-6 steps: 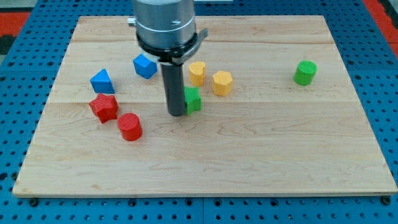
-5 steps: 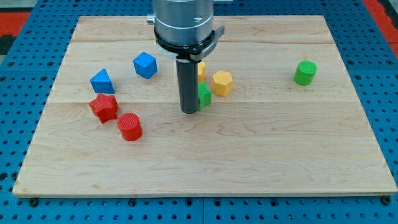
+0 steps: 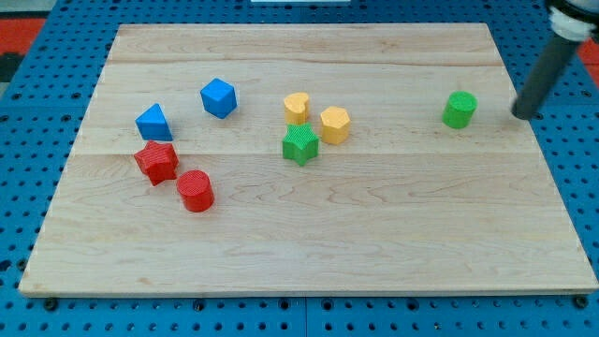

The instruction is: Move the green circle diagonally to the bottom left of the green star

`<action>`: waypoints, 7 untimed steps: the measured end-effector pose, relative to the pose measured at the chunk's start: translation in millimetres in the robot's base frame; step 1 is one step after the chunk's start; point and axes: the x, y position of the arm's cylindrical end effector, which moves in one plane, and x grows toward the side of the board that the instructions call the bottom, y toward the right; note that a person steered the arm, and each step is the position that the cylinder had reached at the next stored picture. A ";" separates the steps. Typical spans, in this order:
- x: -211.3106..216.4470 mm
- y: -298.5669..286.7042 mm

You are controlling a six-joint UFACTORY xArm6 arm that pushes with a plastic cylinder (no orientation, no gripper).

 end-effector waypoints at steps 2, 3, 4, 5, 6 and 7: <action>6.8 -132.1; 20.7 -154.7; 29.4 -137.3; 39.5 -109.7; 67.9 -109.9; 82.2 -98.8</action>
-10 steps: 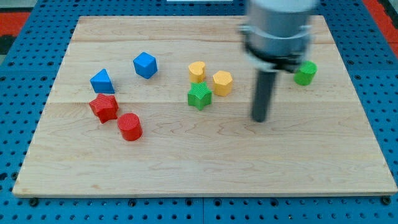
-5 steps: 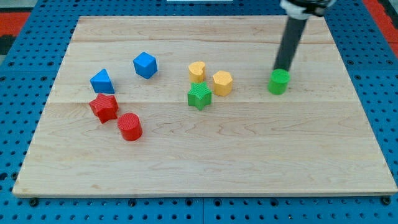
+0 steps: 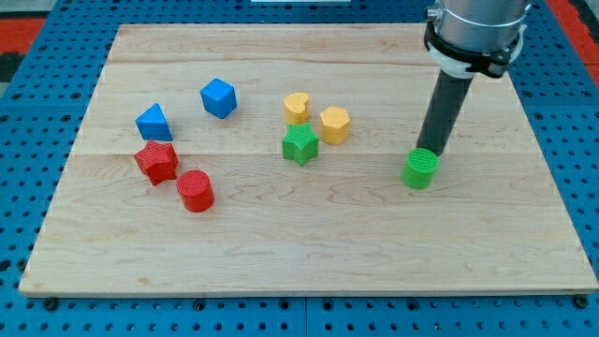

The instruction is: Move the green circle diagonally to the bottom left of the green star

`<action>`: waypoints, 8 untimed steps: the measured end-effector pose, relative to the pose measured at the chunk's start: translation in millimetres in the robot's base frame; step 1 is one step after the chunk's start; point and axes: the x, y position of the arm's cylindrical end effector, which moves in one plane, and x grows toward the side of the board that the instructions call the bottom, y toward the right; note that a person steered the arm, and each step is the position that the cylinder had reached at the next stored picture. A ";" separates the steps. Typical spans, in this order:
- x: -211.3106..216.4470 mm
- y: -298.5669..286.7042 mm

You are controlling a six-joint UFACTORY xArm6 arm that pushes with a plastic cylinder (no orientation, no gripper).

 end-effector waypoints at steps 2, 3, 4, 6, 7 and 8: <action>29.3 -42.0; 29.1 -62.0; 15.0 -46.6; 31.3 -160.1; 51.0 -160.1; 50.6 -166.8</action>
